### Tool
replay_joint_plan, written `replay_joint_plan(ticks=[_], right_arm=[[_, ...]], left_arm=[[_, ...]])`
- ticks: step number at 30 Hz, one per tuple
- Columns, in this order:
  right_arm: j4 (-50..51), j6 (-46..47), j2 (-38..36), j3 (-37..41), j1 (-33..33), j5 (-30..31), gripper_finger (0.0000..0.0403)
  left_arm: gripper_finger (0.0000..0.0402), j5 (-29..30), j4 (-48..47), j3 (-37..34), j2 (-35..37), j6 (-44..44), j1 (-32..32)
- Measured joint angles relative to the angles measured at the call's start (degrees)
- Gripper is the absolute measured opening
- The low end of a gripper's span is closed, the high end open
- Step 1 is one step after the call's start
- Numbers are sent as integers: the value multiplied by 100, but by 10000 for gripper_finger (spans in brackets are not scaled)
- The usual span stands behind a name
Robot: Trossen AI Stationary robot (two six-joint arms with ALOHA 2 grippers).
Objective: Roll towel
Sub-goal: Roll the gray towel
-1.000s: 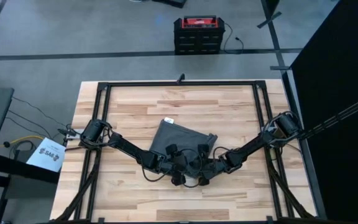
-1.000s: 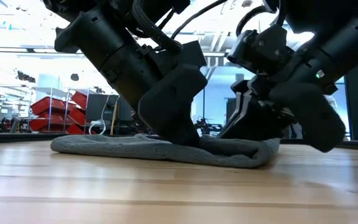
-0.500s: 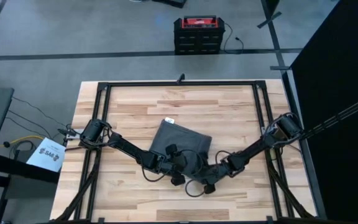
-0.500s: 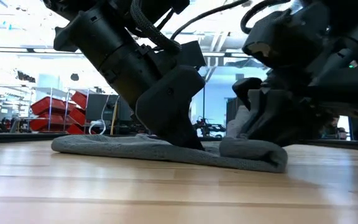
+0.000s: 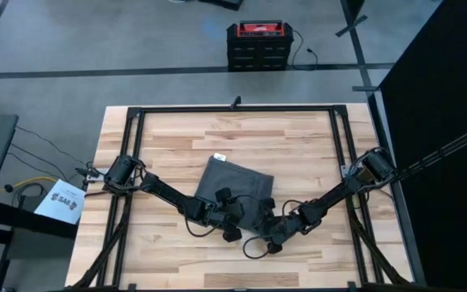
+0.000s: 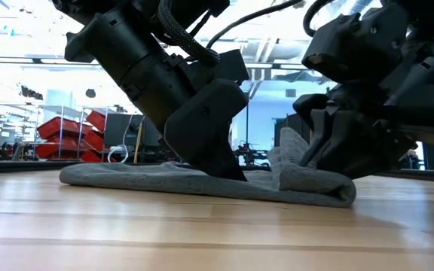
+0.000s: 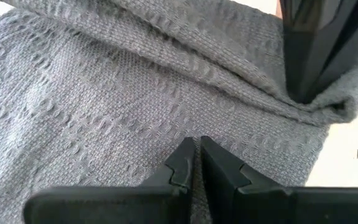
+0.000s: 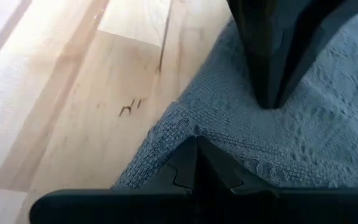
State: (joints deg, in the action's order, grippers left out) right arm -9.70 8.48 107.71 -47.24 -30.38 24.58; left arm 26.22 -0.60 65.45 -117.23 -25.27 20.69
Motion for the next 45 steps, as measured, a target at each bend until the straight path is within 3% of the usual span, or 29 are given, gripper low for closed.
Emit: replay_joint_plan(ticks=[10, 15, 18, 29, 45], right_arm=[[907, 344, -336, 31, -187, 567, 0], [923, 403, -351, 33, -174, 568, 0], [1042, 522, -346, 34, -179, 899, 0], [243, 277, -379, 37, -174, 985, 0], [195, -290, -344, 33, 519, -642, 0]], left_arm=[[15, 0, -4, 0, -2, -40, 0], [15, 2, 23, -4, -2, -33, 2], [15, 1, 9, -4, -2, -97, 23], [15, 28, 70, -7, -9, -108, 48], [15, 26, 136, -11, -13, -95, 55]])
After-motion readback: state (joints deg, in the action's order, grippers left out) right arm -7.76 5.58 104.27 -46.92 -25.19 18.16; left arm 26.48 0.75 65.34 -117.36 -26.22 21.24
